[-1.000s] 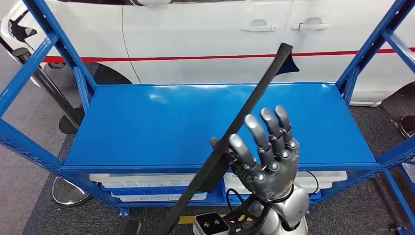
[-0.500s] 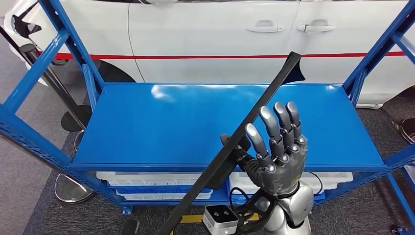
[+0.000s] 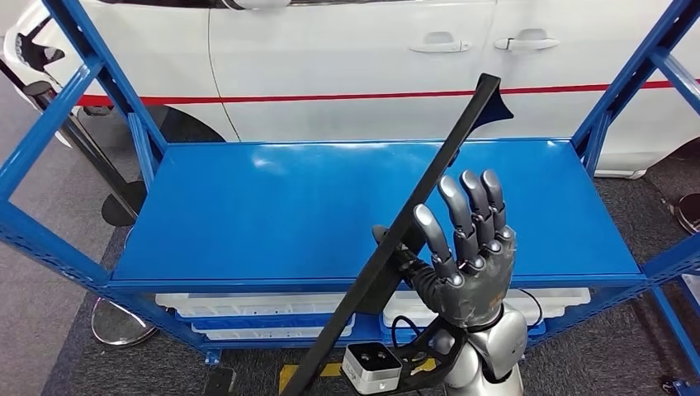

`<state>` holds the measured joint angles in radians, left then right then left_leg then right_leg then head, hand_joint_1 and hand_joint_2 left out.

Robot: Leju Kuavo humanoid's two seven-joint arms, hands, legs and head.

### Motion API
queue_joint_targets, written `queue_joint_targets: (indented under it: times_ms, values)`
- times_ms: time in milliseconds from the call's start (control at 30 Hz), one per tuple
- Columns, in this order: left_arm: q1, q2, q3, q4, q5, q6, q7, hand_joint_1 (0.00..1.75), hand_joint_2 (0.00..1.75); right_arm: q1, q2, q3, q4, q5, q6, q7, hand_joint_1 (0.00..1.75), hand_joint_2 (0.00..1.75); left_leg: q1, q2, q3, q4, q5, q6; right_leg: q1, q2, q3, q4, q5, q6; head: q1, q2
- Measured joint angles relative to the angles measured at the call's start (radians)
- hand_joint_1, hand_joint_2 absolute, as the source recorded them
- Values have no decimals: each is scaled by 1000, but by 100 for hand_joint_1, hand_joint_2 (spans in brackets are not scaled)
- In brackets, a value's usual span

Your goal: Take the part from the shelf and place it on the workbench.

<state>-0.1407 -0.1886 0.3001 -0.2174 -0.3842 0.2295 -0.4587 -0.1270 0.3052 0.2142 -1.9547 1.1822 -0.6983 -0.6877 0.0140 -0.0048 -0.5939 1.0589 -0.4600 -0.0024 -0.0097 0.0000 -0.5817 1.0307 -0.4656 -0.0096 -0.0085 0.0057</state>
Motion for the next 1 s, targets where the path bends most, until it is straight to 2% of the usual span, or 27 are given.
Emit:
queue_joint_targets:
  times_ms: [33, 100, 167, 233, 300, 333, 367, 400, 467, 500, 533, 633, 700, 733, 800, 833, 867, 900, 967, 1000]
  values:
    - [-1, 0, 0, 0, -1, 0, 0, 0, 175, 0, 0, 0, 0, -1, 0, 0, 0, 175, -2, 0, 10, -24, 3, 5, 1, 0, -1, 1, 0, 4, 0, 0]
    - [-2, 0, 1, 0, -1, -1, -1, 0, 175, 0, 0, 0, 0, -5, 0, 0, 0, 175, -4, -2, 11, -30, 3, 17, 3, 0, -3, -1, 2, 14, 0, 0]
    - [-2, 0, 1, 0, -1, -1, -2, 0, 175, 0, 0, 0, 0, -8, 0, 0, 0, 175, -1, -1, 14, -39, 9, 31, 1, 0, -7, 15, -12, 23, 0, 0]
    - [-4, 0, 1, 0, -1, -2, -3, 0, 175, 0, 0, 0, 0, -10, 0, 0, 0, 175, 1, 1, 17, -45, 12, 42, -2, 0, -47, 102, -64, 30, 1, 0]
    - [-4, -1, 1, 0, -2, -3, -3, 0, 175, 1, 0, -1, 0, -12, 0, 0, 0, 175, -1, 2, 15, -44, 12, 46, -3, 0, -112, 233, -121, 34, 0, 0]
    - [-4, -1, 2, 0, -2, -5, -4, 0, 175, 1, 0, -2, 1, -12, 0, 0, 0, 175, -2, 2, 15, -43, 12, 47, -3, 0, -133, 272, -127, 35, 0, 0]
    - [-3, -1, 2, 0, -2, -6, -5, 0, 175, 1, 0, -2, 2, -13, 0, 0, 0, 175, -2, 2, 15, -42, 11, 47, -4, 0, -137, 276, -114, 34, 0, 0]
    - [-3, -1, 2, 0, -3, -8, -7, 0, 175, 1, 0, -2, 3, -14, 0, 0, 0, 175, -2, 1, 17, -41, 10, 46, -3, 0, -120, 238, -83, 32, 0, 0]
    - [-4, -2, 2, 0, -3, -10, -8, 0, 175, 1, 0, -2, 3, -14, 0, 0, 0, 175, -4, -2, 20, -39, 7, 43, -1, 0, -53, 100, -15, 23, 0, 0]
    - [-4, -3, 2, 0, -3, -10, -9, 0, 175, 1, 0, -2, 3, -14, 0, 0, 0, 175, -6, -2, 20, -38, 5, 39, 0, 1, -28, 44, 3, 19, 0, 0]
    - [-4, -3, 2, 0, -3, -10, -9, 0, 175, 1, 0, -2, 3, -14, 0, 0, 0, 175, -8, -3, 19, -37, 4, 35, 3, 1, -15, 12, 10, 16, 0, 0]
    - [-5, -3, 2, 0, -3, -12, -10, 0, 175, 1, 0, -2, 3, -15, 0, 0, 0, 175, -8, -2, 16, -36, 2, 19, 3, 4, -14, -2, 11, 7, 0, 0]
    - [-5, -3, 2, 0, -3, -14, -12, 0, 175, 1, 0, -2, 3, -17, 0, 0, 0, 175, -5, -1, 1, 1, -25, 7, -1, 2, -10, -9, 15, -3, 0, 0]
    - [-6, -3, 2, 0, -4, -15, -13, 0, 175, 1, 0, -2, 4, -20, 0, 0, 0, 175, -4, -1, -20, 48, -53, 2, -3, 1, -9, -11, 16, -7, 0, 0]
    - [-5, -3, 2, 0, -5, -16, -14, 0, 175, 1, 0, -2, 7, -27, 0, 0, 0, 175, -2, -1, -82, 180, -115, -7, -2, -1, -10, -9, 15, -12, 0, 0]
    - [-3, -3, 2, 0, -9, -15, -13, 0, 175, 1, 0, -2, 10, -30, 0, 0, 0, 175, -2, -1, -106, 231, -130, -9, -2, -1, -11, -8, 14, -12, 0, 0]
    - [-2, -3, 2, 0, -15, -11, -11, 0, 175, 1, 0, -2, 12, -32, 0, 0, 0, 175, -1, -1, -116, 250, -127, -11, -2, -1, -11, -7, 14, -12, 0, 0]
    - [-1, -3, 2, 0, -23, -6, -9, 0, 175, 1, 0, -2, 15, -33, 0, 0, 0, 175, -1, -1, -106, 227, -103, -11, -2, -1, -11, -6, 13, -12, 0, 0]
    - [-2, -3, 1, 0, -33, 1, -6, 0, 175, 1, 0, -2, 18, -36, 0, 0, 0, 175, -1, 0, -43, 92, -33, -6, -2, 1, -9, -2, 10, -8, 0, 0]
    - [-3, -3, 1, 0, -31, -2, -6, 0, 131, 1, 0, -2, 19, -38, 0, 0, 0, 175, -2, -1, -13, 28, -9, -1, 0, 1, -9, 0, 8, -5, 0, 0]
